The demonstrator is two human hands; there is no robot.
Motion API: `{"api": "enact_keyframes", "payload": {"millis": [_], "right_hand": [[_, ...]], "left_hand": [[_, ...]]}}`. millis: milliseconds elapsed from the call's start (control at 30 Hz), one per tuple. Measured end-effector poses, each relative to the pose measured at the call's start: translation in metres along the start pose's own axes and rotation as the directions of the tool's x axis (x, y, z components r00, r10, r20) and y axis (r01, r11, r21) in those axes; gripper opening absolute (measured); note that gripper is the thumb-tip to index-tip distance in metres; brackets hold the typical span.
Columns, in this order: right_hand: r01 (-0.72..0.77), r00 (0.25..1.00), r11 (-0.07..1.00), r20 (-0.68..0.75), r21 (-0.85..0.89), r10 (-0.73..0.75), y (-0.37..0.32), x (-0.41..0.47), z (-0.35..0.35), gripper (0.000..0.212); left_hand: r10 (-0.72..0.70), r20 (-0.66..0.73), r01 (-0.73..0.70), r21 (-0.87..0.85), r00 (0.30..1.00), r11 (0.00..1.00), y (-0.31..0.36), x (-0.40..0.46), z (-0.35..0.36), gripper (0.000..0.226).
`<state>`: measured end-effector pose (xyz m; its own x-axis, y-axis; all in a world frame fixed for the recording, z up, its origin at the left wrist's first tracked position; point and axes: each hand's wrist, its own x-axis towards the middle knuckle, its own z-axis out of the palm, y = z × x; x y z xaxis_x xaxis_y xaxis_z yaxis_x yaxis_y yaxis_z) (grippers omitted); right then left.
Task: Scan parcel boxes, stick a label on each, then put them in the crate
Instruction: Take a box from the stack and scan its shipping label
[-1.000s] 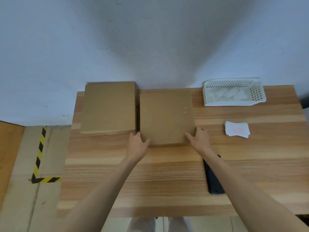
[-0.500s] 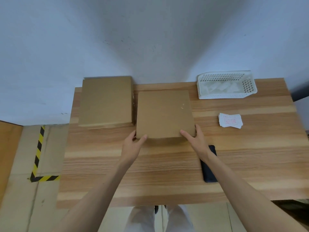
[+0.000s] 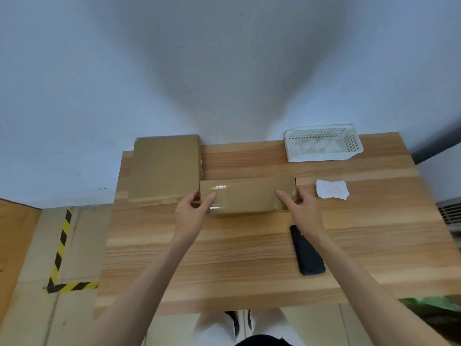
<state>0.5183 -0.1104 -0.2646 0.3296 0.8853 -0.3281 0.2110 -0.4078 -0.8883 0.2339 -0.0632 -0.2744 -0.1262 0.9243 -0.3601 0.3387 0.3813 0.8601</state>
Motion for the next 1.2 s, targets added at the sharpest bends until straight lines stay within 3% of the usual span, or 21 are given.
{"api": "enact_keyframes", "payload": {"millis": [67, 133, 233, 433, 500, 633, 733, 800, 967, 1200], "right_hand": [[0.005, 1.0, 1.0, -0.018, -0.016, -0.006, -0.005, 0.001, -0.001, 0.036], [-0.01, 1.0, 1.0, -0.015, -0.004, 0.01, -0.011, 0.006, -0.001, 0.04], [-0.038, 0.999, 0.999, -0.02, -0.008, 0.038, -0.02, 0.019, 0.0, 0.059], [-0.141, 0.988, 0.99, -0.065, 0.011, 0.142, -0.025, 0.05, 0.004, 0.09], [-0.156, 0.985, 0.987, -0.074, 0.034, 0.158, -0.029, 0.061, 0.005, 0.085], [-0.095, 0.993, 0.984, 0.082, 0.148, 0.084, -0.031, 0.064, 0.003, 0.072], [-0.094, 0.979, 0.989, 0.189, 0.115, 0.071, -0.017, 0.062, -0.011, 0.062], [-0.068, 0.97, 0.996, 0.236, 0.053, 0.054, -0.01, 0.064, -0.018, 0.06], [-0.021, 0.99, 1.0, 0.137, -0.013, 0.023, -0.013, 0.069, -0.017, 0.055], [-0.041, 0.998, 0.992, 0.05, -0.122, 0.048, -0.007, 0.053, -0.01, 0.036]], "left_hand": [[-0.011, -0.009, 0.011, 0.041, 1.0, 0.999, 0.005, 0.006, 0.002, 0.074], [-0.009, -0.012, 0.009, 0.048, 1.0, 0.999, 0.013, 0.012, 0.006, 0.073], [-0.009, 0.009, 0.008, 0.034, 1.0, 0.999, 0.022, 0.023, 0.009, 0.06], [-0.098, 0.133, 0.112, -0.106, 0.986, 0.988, 0.024, 0.048, 0.011, 0.08], [-0.143, 0.137, 0.164, -0.161, 0.98, 0.973, 0.038, 0.057, 0.014, 0.074], [-0.131, 0.177, 0.156, -0.132, 0.975, 0.979, 0.05, 0.066, 0.016, 0.081], [-0.084, 0.265, 0.098, -0.037, 0.961, 0.995, 0.042, 0.06, 0.009, 0.093], [-0.041, 0.302, 0.046, -0.008, 0.952, 0.999, 0.033, 0.059, 0.006, 0.087], [0.063, 0.237, -0.074, 0.039, 0.969, 0.996, 0.034, 0.063, 0.011, 0.054], [-0.026, 0.095, 0.019, 0.065, 0.995, 0.998, 0.019, 0.055, 0.017, 0.058]]}}
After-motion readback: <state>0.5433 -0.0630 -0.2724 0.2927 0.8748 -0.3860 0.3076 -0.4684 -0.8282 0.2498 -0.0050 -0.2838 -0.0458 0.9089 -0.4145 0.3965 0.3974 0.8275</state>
